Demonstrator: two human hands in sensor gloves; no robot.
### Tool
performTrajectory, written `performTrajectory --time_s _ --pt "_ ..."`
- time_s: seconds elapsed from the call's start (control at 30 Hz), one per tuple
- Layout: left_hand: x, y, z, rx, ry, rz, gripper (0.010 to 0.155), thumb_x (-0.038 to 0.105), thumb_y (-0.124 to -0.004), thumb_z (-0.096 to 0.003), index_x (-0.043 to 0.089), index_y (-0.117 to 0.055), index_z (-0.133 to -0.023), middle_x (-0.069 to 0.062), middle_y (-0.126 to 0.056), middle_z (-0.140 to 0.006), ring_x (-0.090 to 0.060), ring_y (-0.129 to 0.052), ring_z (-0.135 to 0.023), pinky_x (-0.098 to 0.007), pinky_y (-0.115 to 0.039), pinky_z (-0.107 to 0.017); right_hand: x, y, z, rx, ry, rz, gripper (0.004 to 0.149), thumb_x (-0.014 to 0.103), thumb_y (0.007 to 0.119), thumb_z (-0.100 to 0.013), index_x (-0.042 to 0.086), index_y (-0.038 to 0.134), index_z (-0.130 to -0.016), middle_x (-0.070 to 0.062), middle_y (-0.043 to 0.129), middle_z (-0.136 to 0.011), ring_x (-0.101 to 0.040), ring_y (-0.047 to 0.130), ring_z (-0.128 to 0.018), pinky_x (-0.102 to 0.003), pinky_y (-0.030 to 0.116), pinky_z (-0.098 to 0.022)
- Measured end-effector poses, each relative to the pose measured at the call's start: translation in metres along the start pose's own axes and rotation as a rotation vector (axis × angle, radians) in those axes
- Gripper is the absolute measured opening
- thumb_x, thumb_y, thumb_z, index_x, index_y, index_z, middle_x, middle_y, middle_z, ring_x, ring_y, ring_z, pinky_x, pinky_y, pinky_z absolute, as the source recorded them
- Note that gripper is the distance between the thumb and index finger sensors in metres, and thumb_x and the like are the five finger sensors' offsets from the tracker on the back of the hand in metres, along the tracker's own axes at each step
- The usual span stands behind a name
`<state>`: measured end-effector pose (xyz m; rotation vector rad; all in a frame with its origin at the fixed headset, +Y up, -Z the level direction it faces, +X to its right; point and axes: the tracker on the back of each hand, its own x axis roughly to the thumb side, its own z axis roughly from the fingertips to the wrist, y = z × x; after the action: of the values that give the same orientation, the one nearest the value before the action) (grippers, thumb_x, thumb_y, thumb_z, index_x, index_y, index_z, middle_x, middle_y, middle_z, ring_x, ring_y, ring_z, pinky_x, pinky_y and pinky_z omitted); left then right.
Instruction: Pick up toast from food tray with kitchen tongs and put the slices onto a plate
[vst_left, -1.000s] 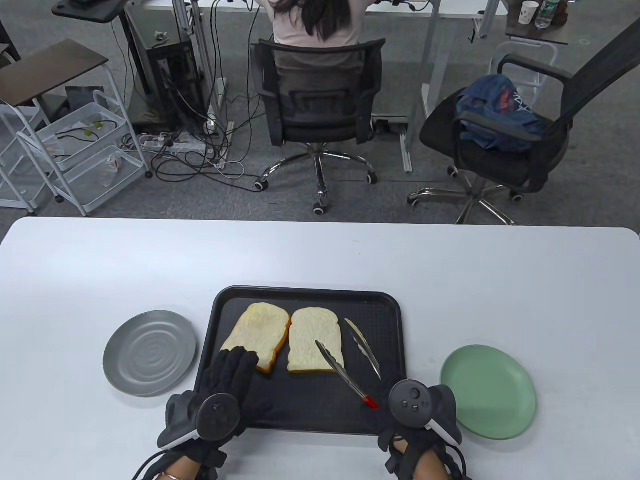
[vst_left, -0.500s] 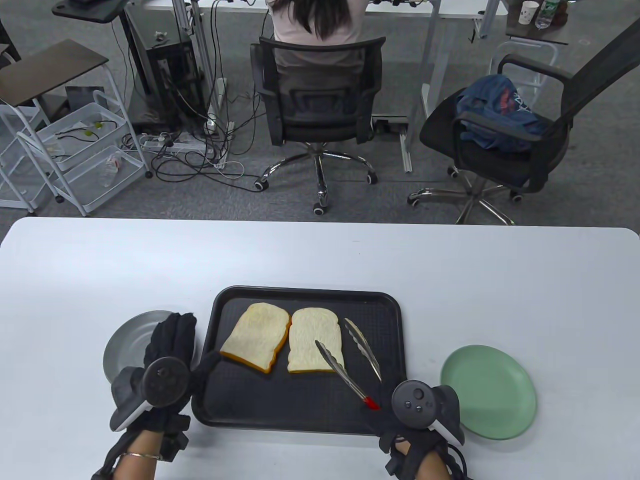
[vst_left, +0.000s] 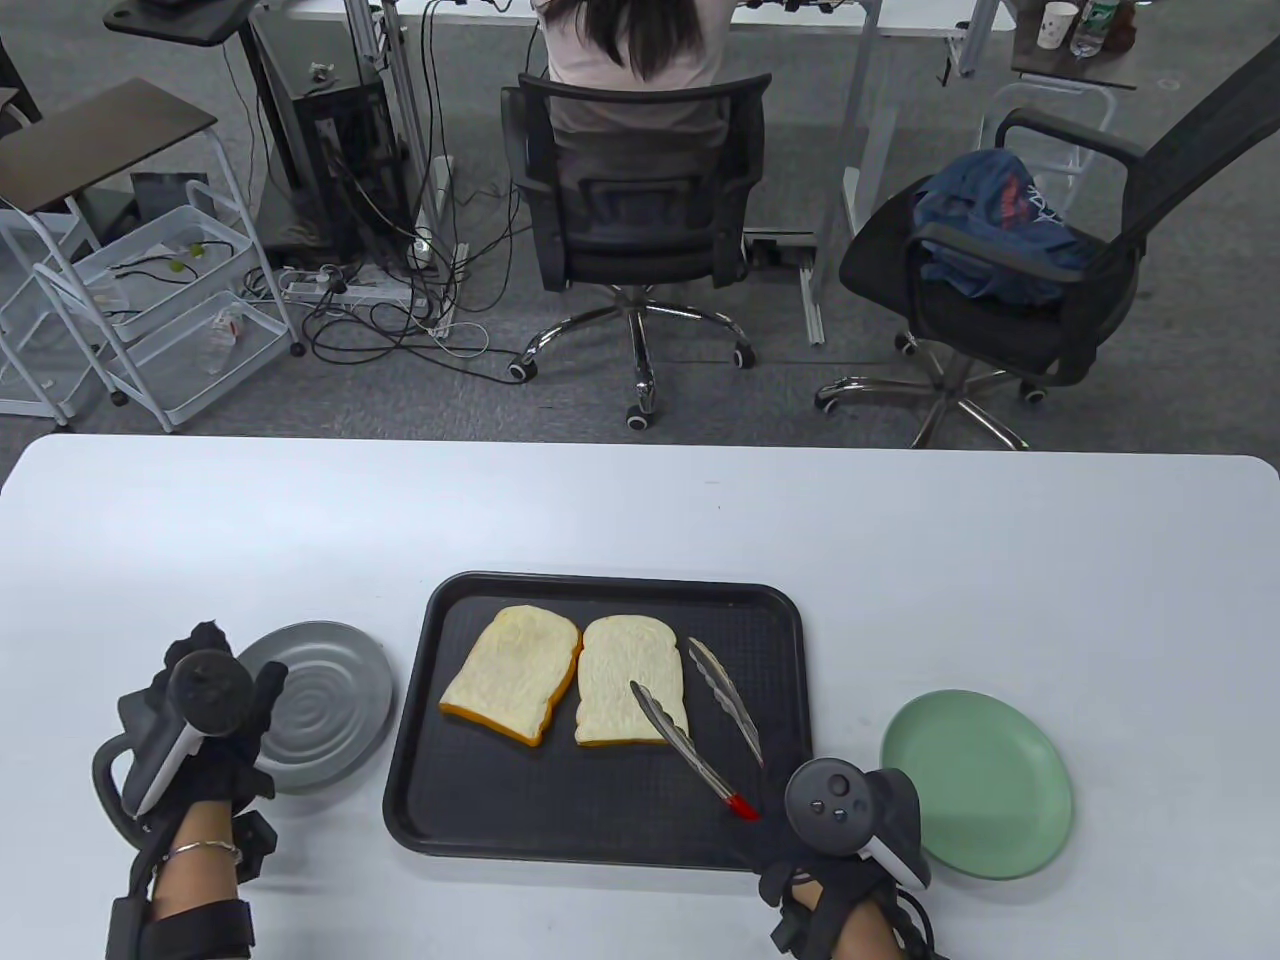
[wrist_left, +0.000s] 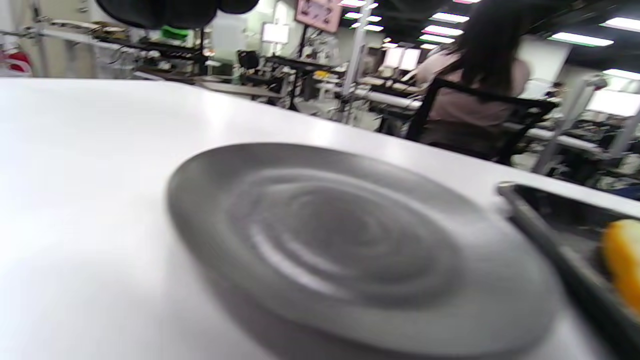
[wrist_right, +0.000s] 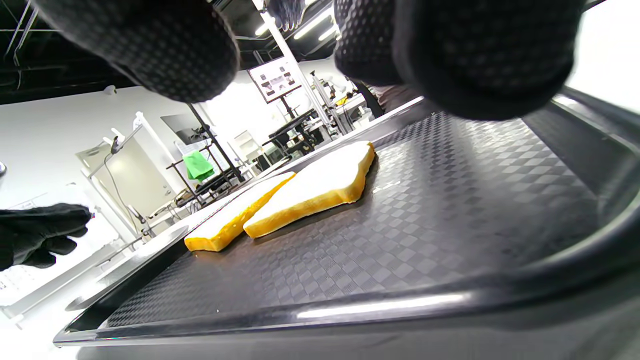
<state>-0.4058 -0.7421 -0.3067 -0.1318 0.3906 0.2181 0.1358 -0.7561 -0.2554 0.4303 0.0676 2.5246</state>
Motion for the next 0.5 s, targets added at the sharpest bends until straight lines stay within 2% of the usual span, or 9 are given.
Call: performTrajectory --time_s 0.27,0.5 --pt "-0.028 -0.018 -0.025 -0.145 0.169 -0.010 0.083 0.056 -0.053 -0.0707 -0.001 -0.024 -0.125 -0.036 -0.035 -0.123 -0.055 -0.060 -0.101 -0.052 -0.067 -0.075 -0.002 0.001 -0.001 0.020 0.011 -0.004 0.104 0.045 0.088 -0.032 -0.007 0.025 -0.096 -0.036 0.060 -0.080 -0.035 0.085 -0.043 -0.039 0.086 -0.020" --pt "-0.035 -0.039 -0.038 -0.276 0.300 -0.082 0.080 0.054 -0.055 -0.0709 -0.001 -0.032 -0.124 -0.033 -0.052 -0.116 -0.042 -0.074 -0.090 -0.040 -0.075 -0.067 -0.005 0.002 -0.003 0.035 0.024 -0.011 0.104 0.045 0.088 -0.032 -0.007 0.025 -0.096 -0.036 0.060 -0.080 -0.036 0.085 -0.043 -0.039 0.086 -0.020"
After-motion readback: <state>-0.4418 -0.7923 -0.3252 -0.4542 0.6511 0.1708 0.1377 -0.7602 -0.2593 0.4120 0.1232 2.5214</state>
